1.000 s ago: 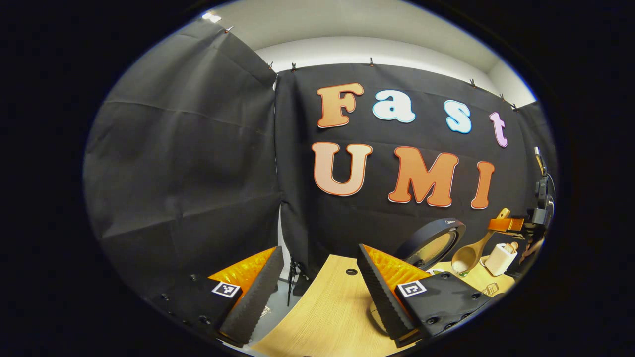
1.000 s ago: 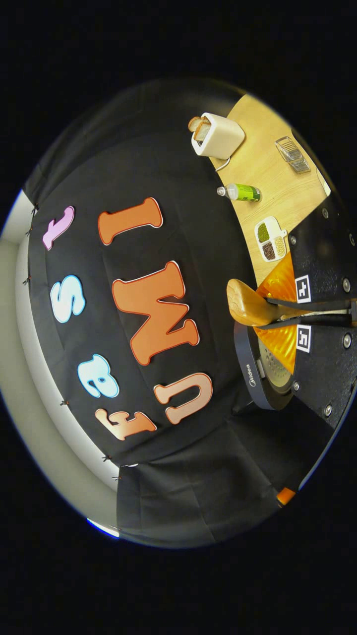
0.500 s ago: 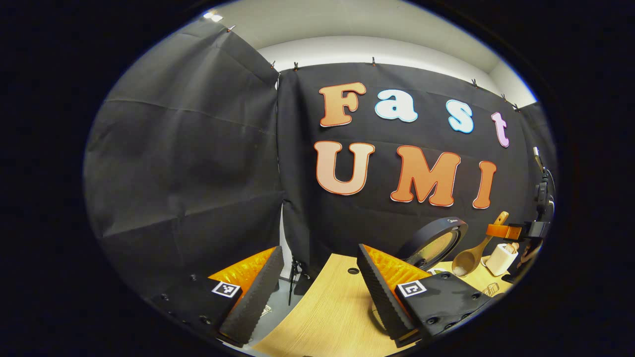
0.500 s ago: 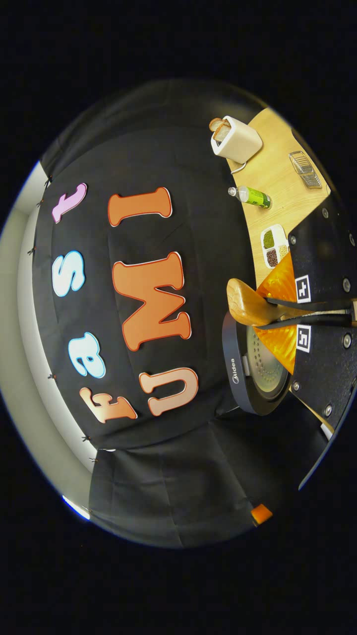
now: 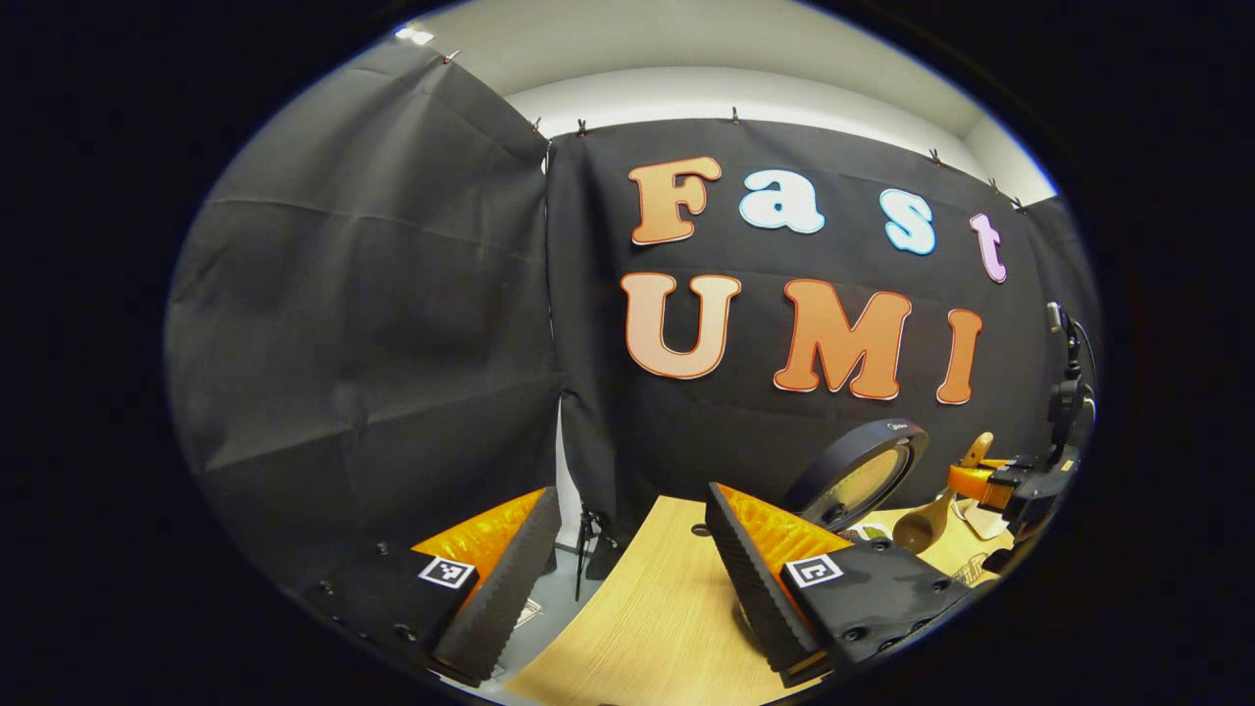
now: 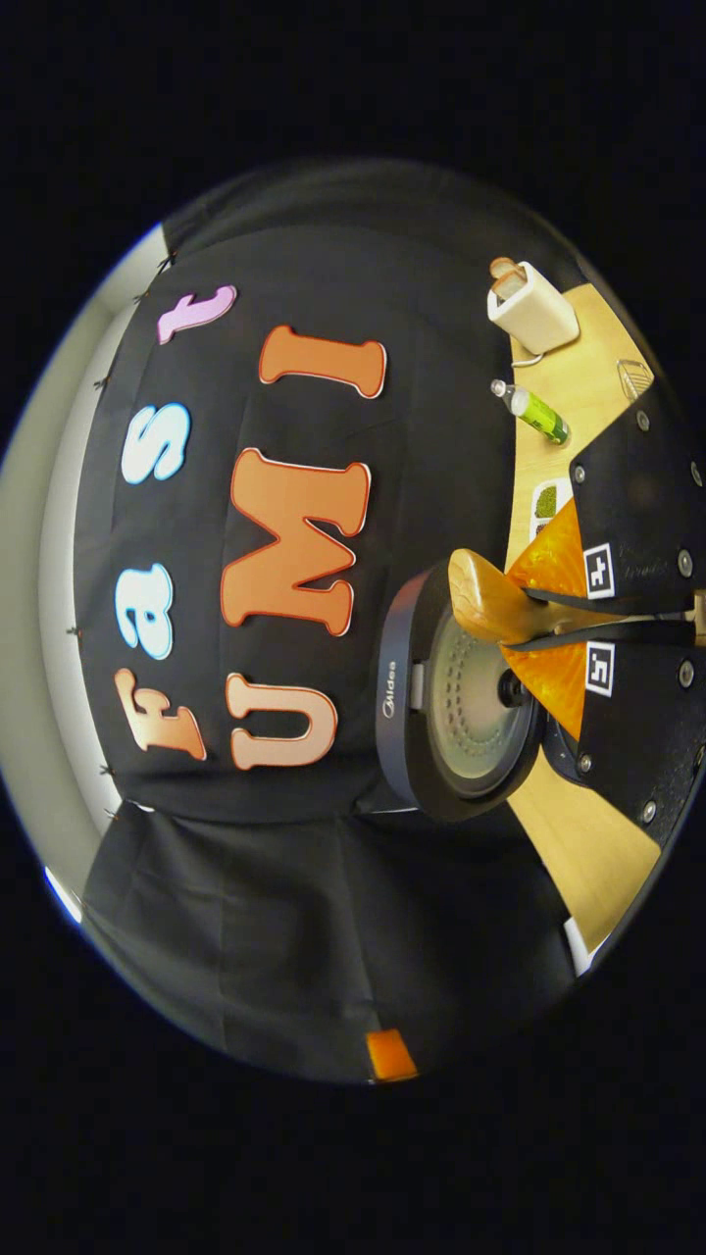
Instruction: Close the left gripper, press the button to open the rice cooker; take a wooden spoon from the chopstick holder with the right hand, scoop a spoonful of rice and pour it into the rice cooker, then put the wooden spoon back into the chopstick holder.
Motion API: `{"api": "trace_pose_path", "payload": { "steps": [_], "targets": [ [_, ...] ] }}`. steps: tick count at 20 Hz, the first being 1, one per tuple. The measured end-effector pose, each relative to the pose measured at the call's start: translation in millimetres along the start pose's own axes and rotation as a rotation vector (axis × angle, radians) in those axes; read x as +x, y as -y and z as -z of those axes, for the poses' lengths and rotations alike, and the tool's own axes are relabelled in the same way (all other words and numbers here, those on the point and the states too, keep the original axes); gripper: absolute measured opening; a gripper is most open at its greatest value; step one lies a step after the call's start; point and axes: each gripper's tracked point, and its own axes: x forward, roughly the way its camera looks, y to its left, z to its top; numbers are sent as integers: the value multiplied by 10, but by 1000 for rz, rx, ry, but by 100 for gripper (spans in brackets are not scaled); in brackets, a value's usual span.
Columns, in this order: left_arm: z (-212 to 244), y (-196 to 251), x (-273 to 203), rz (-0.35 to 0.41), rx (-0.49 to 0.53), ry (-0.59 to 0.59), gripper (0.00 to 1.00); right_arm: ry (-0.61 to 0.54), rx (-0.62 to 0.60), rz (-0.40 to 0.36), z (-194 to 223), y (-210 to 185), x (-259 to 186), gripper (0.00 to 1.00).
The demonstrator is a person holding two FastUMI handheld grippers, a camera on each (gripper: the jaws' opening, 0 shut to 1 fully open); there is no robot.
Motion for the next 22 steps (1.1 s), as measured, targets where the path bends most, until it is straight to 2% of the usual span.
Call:
{"api": "trace_pose_path", "payload": {
  "steps": [2, 4, 10, 13, 17, 22],
  "targets": [
    [3, -2, -7, 0, -1, -1, 98, -3, -37, -13, 70, -57, 6, 2],
    [13, -3, -5, -3, -3, -5, 98, -8, -22, -31, 136, -85, 49, 2],
    [-31, -7, -27, -14, -9, 15, 98, -11, 151, -27, 93, -21, -8, 2],
    [-107, 51, -81, -6, -36, 40, 99, 6, 221, 4, 22, 354, -95, 2],
    [-310, 85, -130, -38, -54, 109, 99, 35, 296, 54, -76, 771, -276, 2],
    [-406, 289, -129, -32, -41, 142, 98, 62, 351, 157, -55, 1439, -530, 2]
  ]
}}
